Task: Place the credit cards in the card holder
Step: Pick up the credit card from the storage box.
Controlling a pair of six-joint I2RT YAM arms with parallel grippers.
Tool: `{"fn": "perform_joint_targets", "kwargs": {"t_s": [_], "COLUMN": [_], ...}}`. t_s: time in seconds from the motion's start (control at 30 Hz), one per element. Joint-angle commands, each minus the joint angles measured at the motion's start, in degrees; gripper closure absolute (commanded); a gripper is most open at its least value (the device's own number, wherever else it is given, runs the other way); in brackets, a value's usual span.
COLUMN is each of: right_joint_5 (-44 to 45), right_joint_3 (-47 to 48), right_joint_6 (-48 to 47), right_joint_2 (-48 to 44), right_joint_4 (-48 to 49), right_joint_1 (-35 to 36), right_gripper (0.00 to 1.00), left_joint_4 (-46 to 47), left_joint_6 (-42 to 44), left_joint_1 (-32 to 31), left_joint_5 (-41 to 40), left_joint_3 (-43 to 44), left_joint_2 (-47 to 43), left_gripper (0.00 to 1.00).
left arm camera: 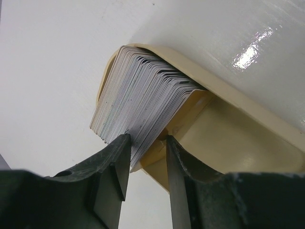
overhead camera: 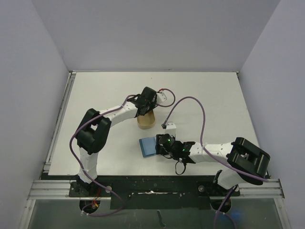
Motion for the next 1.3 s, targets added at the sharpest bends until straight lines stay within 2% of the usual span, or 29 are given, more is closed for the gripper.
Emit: {"fn": "perform_joint_targets", "kwargs": {"t_s": [0.0,0.2,0.63,0.83,1.03,1.13,1.27], "right_joint_5": [1.3,1.4,1.4,1.2,1.2,1.4,1.8], "right_joint_3": [0.3,0.3,-0.2,-0.3,-0.8,-1.1,-1.0], "right_joint_6": [0.7,0.8,1.3,1.3,1.8,2.0,2.0], "right_joint_2": [-1.9,-2.2,-3.0,-3.4,-3.9,-4.4,-5.1], "right_joint_4": [0.8,0.7,0.9,1.0,1.1,0.8,0.3], "right_joint_1": [-0.2,-0.1,0.3,0.6,0.9,1.0,0.9], "right_gripper": [0.53,0.53,0.53,0.53,0.53,0.53,0.53], "left_joint_4": [1.0,0.0,-4.7,-5.2,-3.6,-4.6,-6.4], "left_joint_6": [0.9,0.9,-2.6,-4.2,-2.7,-2.2,-3.6], "left_joint_1": [-0.2,-0.5,-1.2,-1.1,-1.1,-1.2,-1.3], "left_joint_5": [-1.5,-2.1,0.9,2.9,1.3,0.8,1.4], "left_joint_3": [2.7,3.4,4.6,3.5,1.6,2.4,4.5], "left_joint_2": [-1.0,-1.5,-4.5,-7.0,-7.4,-6.5,-6.6], "left_gripper": [0.7,0.76,0.99,0.97,0.95,1.0,1.0]}}
